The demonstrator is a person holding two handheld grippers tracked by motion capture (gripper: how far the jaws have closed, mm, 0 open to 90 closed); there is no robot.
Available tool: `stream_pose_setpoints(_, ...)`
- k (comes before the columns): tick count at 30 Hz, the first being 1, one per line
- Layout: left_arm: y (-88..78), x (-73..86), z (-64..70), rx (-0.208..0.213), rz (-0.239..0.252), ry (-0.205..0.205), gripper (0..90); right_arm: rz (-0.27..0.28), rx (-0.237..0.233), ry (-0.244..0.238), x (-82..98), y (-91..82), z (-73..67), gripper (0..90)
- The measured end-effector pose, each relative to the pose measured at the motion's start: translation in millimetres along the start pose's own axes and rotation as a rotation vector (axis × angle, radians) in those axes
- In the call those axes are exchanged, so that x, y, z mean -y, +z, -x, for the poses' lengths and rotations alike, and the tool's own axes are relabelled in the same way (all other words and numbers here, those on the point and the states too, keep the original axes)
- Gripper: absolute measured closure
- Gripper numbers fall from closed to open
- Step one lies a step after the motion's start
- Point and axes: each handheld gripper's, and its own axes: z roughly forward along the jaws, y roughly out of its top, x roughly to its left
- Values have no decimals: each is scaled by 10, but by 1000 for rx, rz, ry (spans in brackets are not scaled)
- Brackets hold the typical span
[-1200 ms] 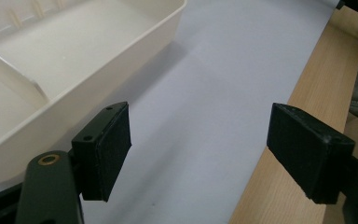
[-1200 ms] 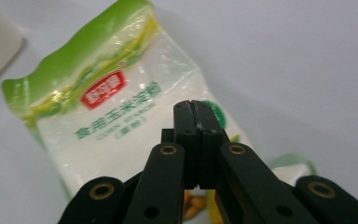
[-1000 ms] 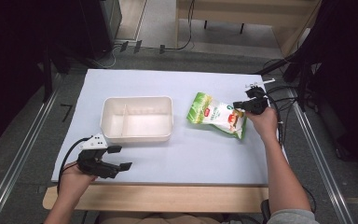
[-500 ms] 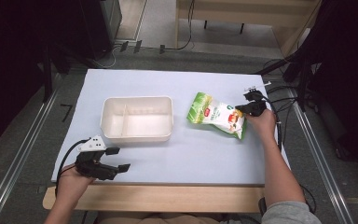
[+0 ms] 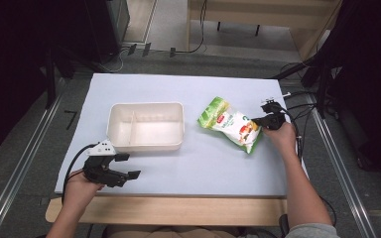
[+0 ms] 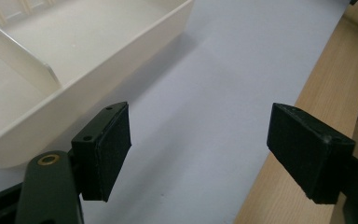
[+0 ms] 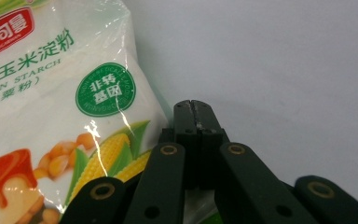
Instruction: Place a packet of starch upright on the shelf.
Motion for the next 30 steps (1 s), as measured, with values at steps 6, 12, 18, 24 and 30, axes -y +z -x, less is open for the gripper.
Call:
stream_pose_setpoints(6, -6, -18, -37, 3, 9, -9, 223, -8, -12, -3, 82, -52, -33, 900)
stream_pose_setpoints(12, -9, -32, -71, -5, 11, -13, 223, -19, -14, -4, 199, -129, -109, 900)
stream_pose_setpoints(18, 13, -65, -89, 8, 15, -16, 223, -27, -27, -2, 294, -192, -168, 900)
stream_pose_setpoints(24, 30, -89, -91, 11, 14, -11, 223, -35, -40, -9, 405, -276, -256, 900)
stream_pose_setpoints(30, 63, -124, -91, 19, 16, 1, 223, -40, -53, -17, 493, -329, -353, 900)
